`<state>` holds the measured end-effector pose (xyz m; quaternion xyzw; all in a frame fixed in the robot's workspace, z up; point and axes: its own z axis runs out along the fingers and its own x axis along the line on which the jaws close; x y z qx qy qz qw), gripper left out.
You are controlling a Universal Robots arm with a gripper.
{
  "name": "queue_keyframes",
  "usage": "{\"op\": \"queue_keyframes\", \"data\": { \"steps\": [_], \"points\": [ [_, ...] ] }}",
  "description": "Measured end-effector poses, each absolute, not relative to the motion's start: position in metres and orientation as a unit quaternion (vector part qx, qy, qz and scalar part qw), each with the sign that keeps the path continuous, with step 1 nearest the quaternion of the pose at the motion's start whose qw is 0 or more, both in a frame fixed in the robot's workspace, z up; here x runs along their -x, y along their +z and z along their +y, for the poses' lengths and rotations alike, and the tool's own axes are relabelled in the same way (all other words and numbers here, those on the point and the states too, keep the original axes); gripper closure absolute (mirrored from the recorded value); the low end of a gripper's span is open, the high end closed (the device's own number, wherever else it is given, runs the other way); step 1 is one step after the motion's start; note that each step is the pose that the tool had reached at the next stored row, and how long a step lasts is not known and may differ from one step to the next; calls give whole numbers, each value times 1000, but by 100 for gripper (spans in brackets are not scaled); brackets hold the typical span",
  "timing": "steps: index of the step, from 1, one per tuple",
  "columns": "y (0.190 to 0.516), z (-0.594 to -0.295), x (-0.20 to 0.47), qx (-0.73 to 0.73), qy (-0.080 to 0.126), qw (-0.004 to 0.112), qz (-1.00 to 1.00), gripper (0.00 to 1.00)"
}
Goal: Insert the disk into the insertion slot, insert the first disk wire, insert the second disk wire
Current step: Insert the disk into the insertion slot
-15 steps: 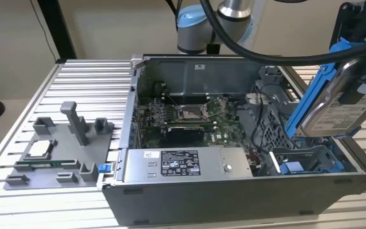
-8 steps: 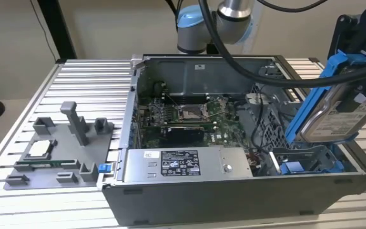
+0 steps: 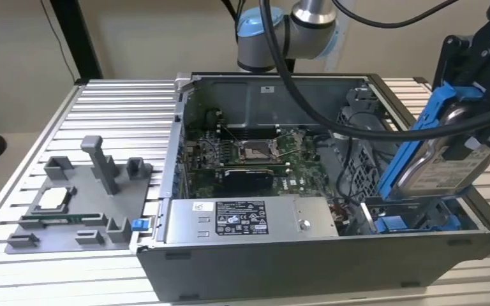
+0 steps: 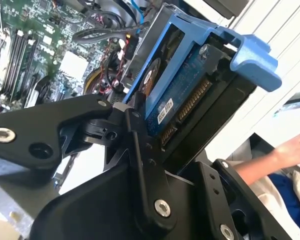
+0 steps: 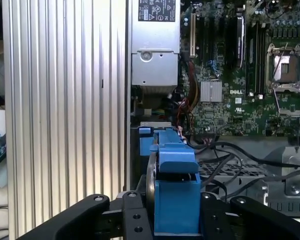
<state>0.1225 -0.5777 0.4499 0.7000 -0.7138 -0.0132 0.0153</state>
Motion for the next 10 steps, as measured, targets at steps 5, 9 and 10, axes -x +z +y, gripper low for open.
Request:
{"op": "queue_keyframes", "data": {
  "steps": [5, 9, 10],
  "points": [
    [441, -578, -123, -700, -13, 15, -714, 100],
    [433, -578, -123, -700, -13, 15, -714, 100],
    [432, -578, -123, -700, -13, 15, -714, 100]
  ]
}}
